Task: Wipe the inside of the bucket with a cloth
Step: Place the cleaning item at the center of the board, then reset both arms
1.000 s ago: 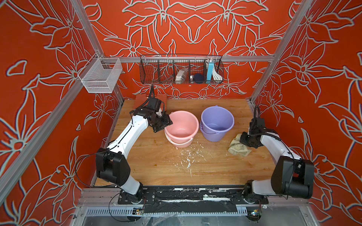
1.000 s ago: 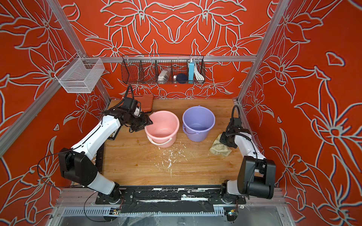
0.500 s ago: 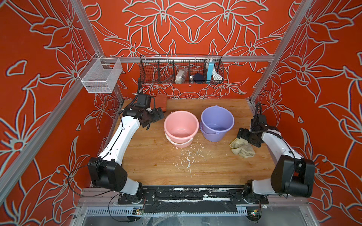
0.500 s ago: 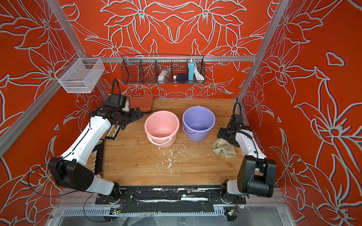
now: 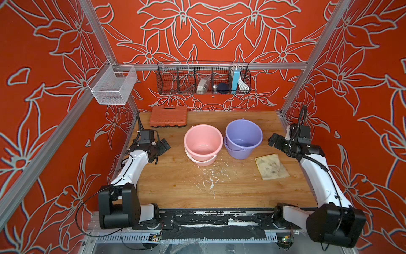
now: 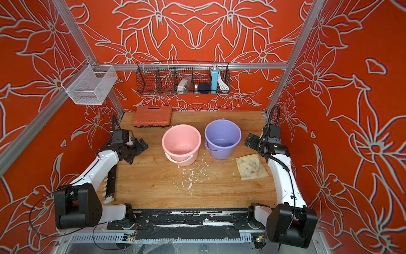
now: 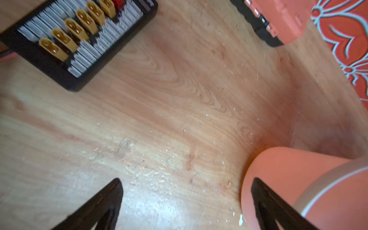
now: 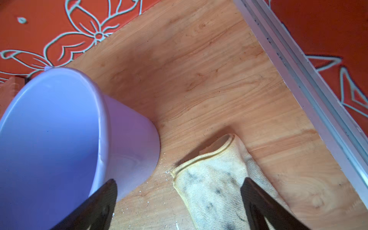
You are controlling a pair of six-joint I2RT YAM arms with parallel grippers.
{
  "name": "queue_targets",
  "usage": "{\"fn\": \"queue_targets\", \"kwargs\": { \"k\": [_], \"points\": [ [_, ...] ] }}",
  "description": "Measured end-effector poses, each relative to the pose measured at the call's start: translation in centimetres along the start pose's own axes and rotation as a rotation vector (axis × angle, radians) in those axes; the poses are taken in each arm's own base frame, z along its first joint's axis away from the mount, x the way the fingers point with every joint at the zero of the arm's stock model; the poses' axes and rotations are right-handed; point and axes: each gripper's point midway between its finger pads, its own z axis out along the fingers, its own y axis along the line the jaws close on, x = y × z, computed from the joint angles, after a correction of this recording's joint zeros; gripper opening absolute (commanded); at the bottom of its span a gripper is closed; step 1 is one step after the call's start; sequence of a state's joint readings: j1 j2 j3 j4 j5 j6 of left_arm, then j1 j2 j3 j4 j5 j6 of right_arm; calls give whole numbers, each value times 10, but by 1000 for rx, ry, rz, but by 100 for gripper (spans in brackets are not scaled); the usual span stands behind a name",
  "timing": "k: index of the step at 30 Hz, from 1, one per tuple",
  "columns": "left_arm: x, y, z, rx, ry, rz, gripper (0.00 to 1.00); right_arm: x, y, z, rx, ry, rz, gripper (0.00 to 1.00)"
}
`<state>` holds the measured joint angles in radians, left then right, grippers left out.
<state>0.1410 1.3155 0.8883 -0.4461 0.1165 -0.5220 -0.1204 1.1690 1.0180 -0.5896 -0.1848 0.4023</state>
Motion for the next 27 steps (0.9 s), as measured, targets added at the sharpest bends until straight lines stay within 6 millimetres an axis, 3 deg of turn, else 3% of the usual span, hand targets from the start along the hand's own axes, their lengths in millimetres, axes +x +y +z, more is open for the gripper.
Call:
{"fn": "queue_targets", "kwargs": {
  "k": [6, 11, 14, 19, 27],
  "points": [
    [-8, 22, 3, 6, -229, 56, 99, 2, -7, 7, 35, -31, -56, 98],
    [4, 46, 16, -29, -311, 123, 99, 33, -30, 24, 86, -69, -94, 98],
    [-3, 46, 18, -33, -373, 172, 99, 44, -38, 28, 94, -111, -119, 98],
    [-4, 49, 24, -24, -463, 269, 99, 44, -41, 30, 75, -240, -141, 98],
    [-6, 52, 24, -7, -552, 288, 99, 46, -60, 33, 154, -396, -158, 97]
  ]
}}
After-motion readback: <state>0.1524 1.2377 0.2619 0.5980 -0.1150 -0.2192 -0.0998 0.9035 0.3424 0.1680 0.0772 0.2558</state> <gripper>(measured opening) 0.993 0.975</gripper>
